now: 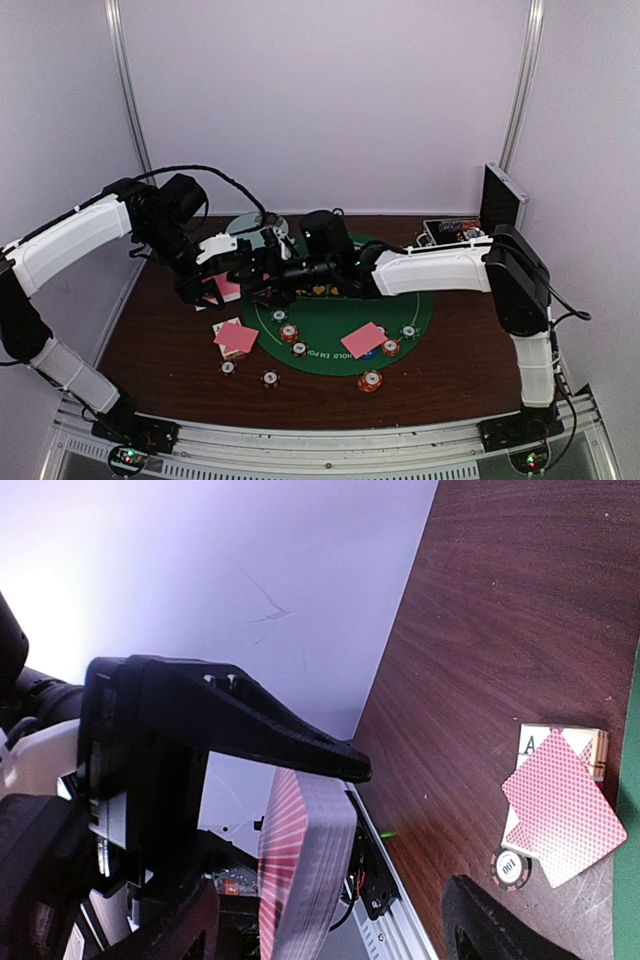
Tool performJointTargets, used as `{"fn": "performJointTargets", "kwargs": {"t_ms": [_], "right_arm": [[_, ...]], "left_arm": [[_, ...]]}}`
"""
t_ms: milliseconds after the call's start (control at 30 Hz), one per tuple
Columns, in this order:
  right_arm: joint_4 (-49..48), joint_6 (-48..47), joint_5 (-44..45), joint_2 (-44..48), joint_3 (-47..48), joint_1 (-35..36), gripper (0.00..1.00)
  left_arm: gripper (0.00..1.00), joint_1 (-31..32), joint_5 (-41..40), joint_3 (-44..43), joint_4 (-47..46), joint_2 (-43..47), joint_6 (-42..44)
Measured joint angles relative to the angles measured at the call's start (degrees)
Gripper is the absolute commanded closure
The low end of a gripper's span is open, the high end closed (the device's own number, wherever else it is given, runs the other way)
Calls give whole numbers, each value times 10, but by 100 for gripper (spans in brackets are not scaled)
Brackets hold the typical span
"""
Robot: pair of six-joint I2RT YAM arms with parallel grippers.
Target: Distribute texas hold em gaming equipment
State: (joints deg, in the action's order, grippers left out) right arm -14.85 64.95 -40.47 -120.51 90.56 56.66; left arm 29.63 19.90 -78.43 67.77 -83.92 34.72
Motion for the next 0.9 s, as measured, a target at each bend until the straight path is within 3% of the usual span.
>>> {"fn": "performJointTargets", "kwargs": {"t_ms": [333,900], "right_arm": [[-5,20,-3,-53,56,12,24],[-40,60,-8,-85,69,10,40]], "left_arm": [[100,0,1,0,0,0,-2],[100,0,2,0,2,0,-1]]}}
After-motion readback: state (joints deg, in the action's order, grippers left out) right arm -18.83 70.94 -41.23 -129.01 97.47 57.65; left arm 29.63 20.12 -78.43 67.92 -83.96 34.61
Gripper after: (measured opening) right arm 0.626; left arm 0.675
